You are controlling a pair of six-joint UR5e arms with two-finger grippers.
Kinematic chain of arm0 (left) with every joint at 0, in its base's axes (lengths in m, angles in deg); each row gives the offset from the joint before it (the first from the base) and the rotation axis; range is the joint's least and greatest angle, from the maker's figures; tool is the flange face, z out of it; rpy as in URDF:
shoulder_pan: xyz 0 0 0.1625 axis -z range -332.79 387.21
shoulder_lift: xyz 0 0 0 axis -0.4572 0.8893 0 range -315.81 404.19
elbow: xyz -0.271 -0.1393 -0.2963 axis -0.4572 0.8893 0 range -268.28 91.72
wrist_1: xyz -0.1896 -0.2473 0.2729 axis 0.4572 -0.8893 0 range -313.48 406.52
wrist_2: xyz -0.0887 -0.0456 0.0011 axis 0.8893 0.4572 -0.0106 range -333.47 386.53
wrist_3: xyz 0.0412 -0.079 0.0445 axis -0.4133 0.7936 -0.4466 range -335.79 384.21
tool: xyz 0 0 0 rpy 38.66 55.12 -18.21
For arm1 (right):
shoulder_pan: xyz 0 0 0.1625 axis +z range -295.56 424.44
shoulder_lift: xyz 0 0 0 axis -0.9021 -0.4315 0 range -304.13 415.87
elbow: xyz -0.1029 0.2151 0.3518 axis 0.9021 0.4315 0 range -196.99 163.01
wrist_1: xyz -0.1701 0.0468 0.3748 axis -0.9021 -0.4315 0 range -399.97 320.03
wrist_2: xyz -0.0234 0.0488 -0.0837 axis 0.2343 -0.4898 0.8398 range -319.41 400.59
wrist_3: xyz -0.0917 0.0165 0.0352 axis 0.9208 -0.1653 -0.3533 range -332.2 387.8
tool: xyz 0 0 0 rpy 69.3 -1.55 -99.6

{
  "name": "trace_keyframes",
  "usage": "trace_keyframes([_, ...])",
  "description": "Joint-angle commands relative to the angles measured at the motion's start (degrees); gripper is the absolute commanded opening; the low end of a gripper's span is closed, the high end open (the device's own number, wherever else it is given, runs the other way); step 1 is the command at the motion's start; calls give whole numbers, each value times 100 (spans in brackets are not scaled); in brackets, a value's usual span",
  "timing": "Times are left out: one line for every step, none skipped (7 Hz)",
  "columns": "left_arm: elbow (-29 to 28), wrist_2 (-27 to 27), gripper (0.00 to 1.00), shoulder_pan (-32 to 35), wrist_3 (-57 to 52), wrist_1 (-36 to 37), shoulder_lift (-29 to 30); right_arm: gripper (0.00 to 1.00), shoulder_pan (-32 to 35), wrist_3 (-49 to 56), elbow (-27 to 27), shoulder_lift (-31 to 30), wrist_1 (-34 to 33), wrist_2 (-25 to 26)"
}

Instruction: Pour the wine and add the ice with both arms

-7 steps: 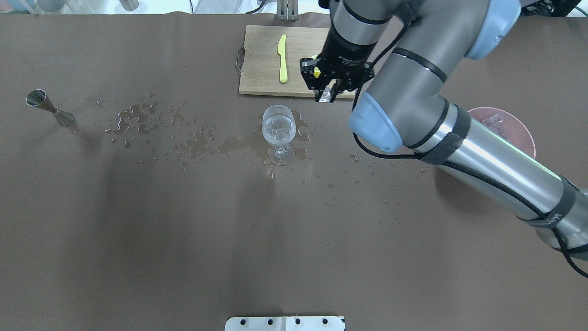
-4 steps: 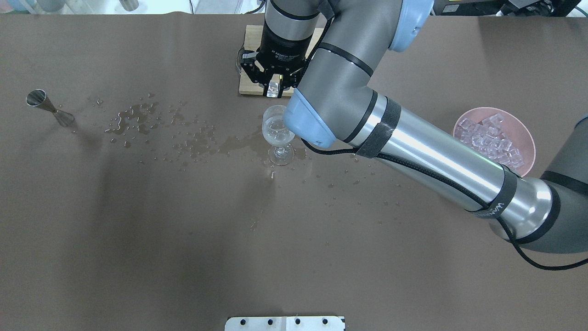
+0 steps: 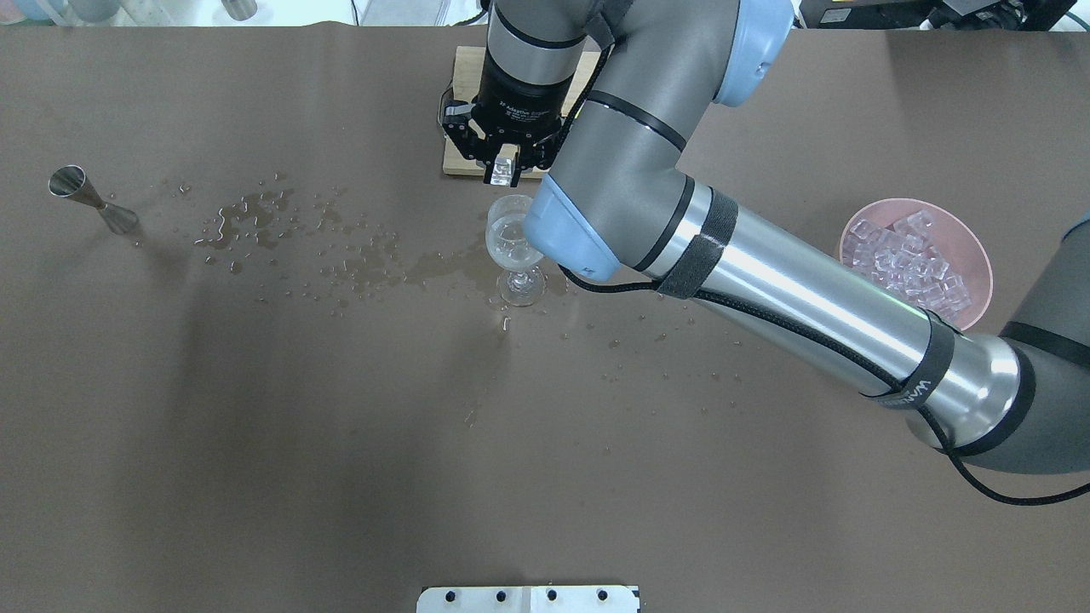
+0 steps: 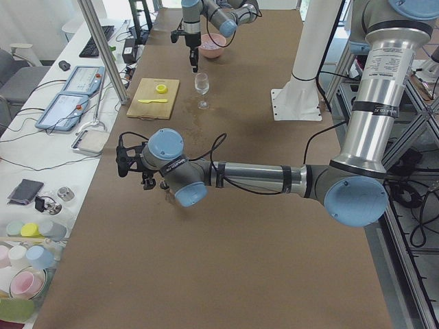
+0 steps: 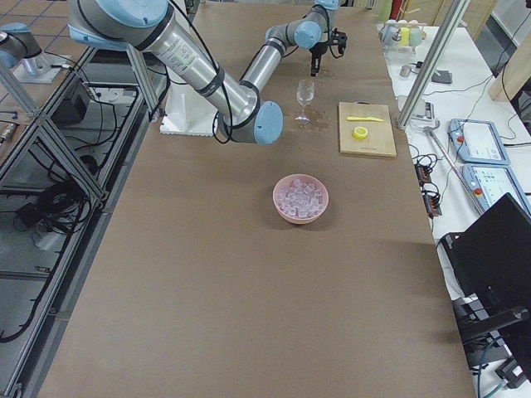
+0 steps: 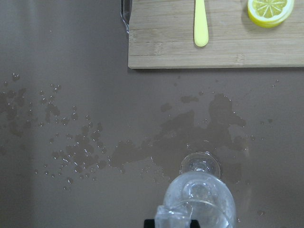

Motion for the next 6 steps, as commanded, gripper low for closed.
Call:
trace_keyframes([-1,0,98,0,0,0,-2,0,-9,-1,-186,-155,1,-8])
trace_keyframes([-44,0,98,0,0,0,16,34,-44,-10,-178,-156,1,10])
trace_keyframes([-62,0,98,0,0,-8,16,99,-105,-28,-178,-147,-8,71])
trace_keyframes([-62,0,98,0,0,-8,16,100,-158,-37,-178,-147,1,167])
trace_keyframes([-71,0,98,0,0,-8,16,100,-159,-28,-178,-147,1,159])
trace_keyframes([-80,0,98,0,0,0,25,100,-150,-2,-221,-164,-8,98])
